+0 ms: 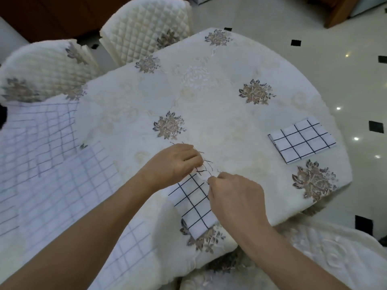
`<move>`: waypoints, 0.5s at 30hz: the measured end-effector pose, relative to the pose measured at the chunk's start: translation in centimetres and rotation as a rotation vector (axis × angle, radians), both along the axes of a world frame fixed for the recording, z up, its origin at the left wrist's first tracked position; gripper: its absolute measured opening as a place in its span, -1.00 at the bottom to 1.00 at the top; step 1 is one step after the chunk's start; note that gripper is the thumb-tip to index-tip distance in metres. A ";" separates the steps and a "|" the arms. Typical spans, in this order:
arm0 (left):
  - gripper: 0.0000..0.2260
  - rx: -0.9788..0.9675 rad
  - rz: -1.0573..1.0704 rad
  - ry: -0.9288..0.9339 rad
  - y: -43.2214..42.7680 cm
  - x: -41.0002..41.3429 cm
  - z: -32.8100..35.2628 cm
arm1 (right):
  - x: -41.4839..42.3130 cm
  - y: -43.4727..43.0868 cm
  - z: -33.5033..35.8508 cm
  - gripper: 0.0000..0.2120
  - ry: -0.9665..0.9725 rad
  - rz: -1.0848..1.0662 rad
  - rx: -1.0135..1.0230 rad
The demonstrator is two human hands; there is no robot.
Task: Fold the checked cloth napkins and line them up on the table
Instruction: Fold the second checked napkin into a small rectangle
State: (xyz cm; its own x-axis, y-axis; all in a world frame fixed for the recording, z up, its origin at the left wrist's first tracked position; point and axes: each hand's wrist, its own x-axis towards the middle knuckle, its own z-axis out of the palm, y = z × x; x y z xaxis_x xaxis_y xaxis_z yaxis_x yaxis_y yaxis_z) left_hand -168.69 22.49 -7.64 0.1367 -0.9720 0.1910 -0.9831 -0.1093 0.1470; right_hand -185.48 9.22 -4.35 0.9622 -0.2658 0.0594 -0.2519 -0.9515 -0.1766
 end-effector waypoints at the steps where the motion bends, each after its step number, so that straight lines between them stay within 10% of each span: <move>1: -0.85 -0.015 0.010 0.003 1.3 -0.5 -0.5 | -0.4 1.5 -0.6 -0.67 0.008 0.024 0.009; 7: -0.52 0.021 0.102 0.063 7.7 -1.8 -6.7 | -3.0 7.2 -7.6 -0.86 -0.092 0.189 0.074; 15: -0.53 0.075 0.224 0.090 9.5 -3.2 -11.1 | -4.5 9.5 -13.8 -0.54 0.087 0.228 0.122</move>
State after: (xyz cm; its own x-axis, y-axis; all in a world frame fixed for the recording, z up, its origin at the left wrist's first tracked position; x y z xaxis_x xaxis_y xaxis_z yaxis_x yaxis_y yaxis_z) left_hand -171.86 31.96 -18.74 0.3630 -0.9268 0.0964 -0.9166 -0.3366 0.2159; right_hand -190.01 18.72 -18.17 0.9981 -0.0419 -0.0458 -0.0530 -0.9585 -0.2801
